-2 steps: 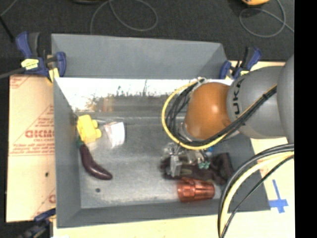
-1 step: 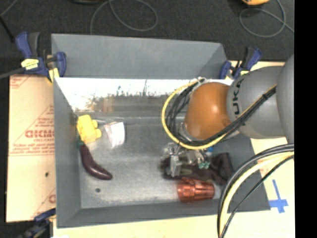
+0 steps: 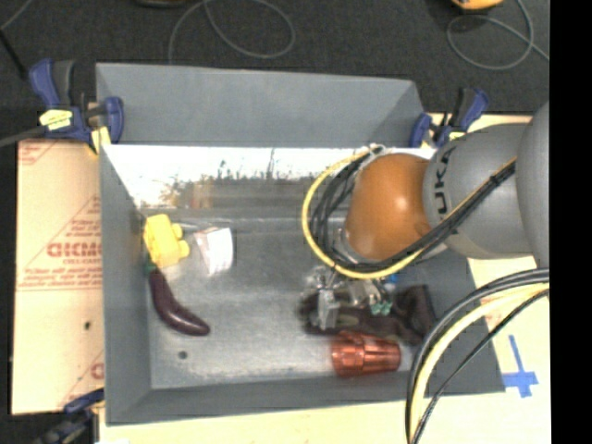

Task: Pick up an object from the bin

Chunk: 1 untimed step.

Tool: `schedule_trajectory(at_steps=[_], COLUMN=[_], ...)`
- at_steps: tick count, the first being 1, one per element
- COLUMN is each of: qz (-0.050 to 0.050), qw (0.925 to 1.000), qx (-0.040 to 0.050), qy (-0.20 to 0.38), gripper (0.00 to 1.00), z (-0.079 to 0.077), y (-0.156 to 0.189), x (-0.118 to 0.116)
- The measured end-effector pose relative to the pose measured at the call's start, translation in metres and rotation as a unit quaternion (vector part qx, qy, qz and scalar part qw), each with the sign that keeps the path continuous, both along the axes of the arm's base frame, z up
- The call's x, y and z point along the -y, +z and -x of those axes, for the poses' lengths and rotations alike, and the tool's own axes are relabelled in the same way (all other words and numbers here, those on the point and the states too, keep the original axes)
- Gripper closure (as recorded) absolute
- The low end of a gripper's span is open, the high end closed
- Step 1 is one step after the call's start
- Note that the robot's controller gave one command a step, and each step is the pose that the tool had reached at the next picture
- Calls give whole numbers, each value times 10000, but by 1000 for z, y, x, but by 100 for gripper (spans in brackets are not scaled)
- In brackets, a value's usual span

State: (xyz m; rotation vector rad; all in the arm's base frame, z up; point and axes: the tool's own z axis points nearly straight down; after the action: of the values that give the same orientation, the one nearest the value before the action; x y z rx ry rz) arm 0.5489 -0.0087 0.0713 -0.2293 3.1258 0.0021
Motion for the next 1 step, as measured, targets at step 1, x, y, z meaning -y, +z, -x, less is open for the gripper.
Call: schedule_trajectory(at_steps=[1], qz=[-2], qw=[10000], qx=[19], qy=[38], gripper=[100], z=[-5], y=[121], x=[13])
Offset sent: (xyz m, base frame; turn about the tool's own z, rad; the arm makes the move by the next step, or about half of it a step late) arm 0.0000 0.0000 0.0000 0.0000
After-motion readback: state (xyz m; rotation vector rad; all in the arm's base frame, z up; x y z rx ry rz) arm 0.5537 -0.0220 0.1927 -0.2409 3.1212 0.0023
